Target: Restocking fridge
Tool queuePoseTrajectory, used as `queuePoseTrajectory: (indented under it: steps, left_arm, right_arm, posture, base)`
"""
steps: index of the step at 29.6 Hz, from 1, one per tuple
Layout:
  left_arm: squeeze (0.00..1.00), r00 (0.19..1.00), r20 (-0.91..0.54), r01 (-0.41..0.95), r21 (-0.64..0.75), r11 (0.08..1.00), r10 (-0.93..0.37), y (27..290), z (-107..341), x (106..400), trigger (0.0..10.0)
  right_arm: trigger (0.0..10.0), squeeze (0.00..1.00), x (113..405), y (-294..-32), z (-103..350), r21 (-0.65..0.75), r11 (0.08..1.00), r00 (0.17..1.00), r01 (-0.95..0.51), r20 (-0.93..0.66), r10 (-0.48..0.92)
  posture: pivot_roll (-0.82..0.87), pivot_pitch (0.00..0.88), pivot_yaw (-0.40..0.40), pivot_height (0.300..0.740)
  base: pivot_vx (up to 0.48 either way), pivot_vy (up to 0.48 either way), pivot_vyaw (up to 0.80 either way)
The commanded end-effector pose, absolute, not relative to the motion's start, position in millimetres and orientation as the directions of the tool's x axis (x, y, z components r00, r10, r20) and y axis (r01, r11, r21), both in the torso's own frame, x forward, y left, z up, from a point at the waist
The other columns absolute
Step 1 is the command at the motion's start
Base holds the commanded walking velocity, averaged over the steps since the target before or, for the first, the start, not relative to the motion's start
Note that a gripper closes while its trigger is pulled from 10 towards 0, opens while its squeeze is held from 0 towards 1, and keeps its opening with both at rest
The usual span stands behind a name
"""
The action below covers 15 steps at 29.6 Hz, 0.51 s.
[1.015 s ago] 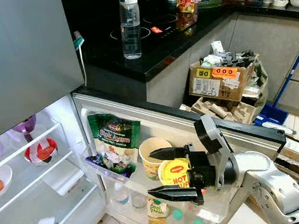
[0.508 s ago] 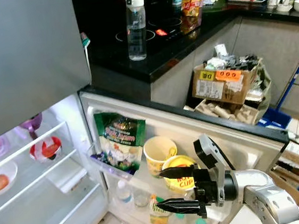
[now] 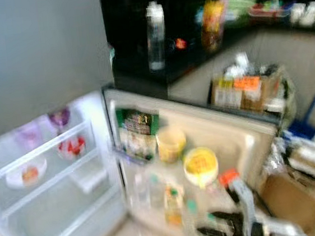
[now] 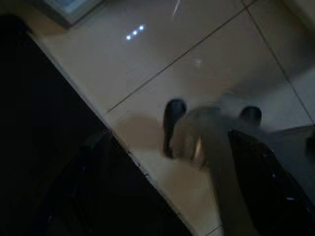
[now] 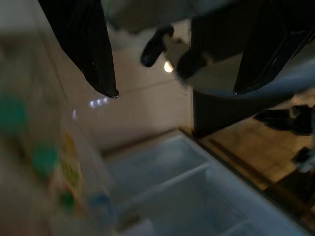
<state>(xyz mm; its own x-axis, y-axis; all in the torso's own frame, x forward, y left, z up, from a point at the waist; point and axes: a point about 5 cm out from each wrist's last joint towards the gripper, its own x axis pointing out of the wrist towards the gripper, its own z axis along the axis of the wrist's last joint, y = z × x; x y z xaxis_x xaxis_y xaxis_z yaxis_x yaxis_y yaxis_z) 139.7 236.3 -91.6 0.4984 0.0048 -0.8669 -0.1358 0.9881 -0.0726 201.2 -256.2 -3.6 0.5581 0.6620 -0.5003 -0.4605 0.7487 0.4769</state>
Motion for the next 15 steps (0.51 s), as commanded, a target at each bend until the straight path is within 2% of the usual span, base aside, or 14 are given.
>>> queuePoseTrajectory:
  steps: [1,4,6,10,14,15]
  left_arm:
    - [0.0,0.505,-0.863,-0.126,-0.07,0.989,0.003,236,-91,141,10.0]
    - [0.0,0.508,-0.861,-0.128,-0.075,0.989,0.001,235,-91,141,10.0]
    - [0.0,0.508,-0.861,-0.125,-0.072,0.989,0.001,235,-91,141,10.0]
    - [0.0,0.519,-0.854,-0.124,-0.082,0.989,-0.006,235,-91,142,10.0]
    - [0.0,0.523,-0.852,-0.12,-0.086,0.989,-0.011,234,-91,142,10.0]
    - [0.0,0.523,-0.852,-0.12,-0.086,0.989,-0.011,234,-91,142,10.0]
  right_arm:
    - [10.0,0.0,200,-257,-7,0.477,0.763,0.58,-0.437,-0.499,0.644]
    - [10.0,0.0,193,-257,-4,0.595,0.687,0.635,-0.417,-0.351,0.689]
    - [10.0,0.0,189,-260,-10,0.604,0.694,0.64,-0.391,-0.364,0.677]
    - [10.0,0.0,179,-264,-24,0.579,0.751,0.624,-0.317,-0.468,0.625]
    - [10.0,0.0,157,-273,-51,0.448,0.88,0.565,-0.162,-0.689,0.454]
    - [10.0,0.0,157,-273,-51,0.448,0.88,0.565,-0.162,-0.689,0.454]
  posture:
    - [-0.09,0.0,-0.03,0.74]
    - [-0.09,0.0,-0.028,0.74]
    - [-0.09,0.0,-0.028,0.74]
    - [-0.1,0.0,-0.029,0.74]
    - [-0.1,0.0,-0.029,0.74]
    - [-0.1,0.0,-0.029,0.74]
  base:
    - [0.0,0.0,0.0]
    - [0.0,0.0,0.0]
    - [0.0,0.0,0.0]
    - [0.0,0.0,0.0]
    - [0.0,0.0,0.0]
    - [0.0,0.0,0.0]
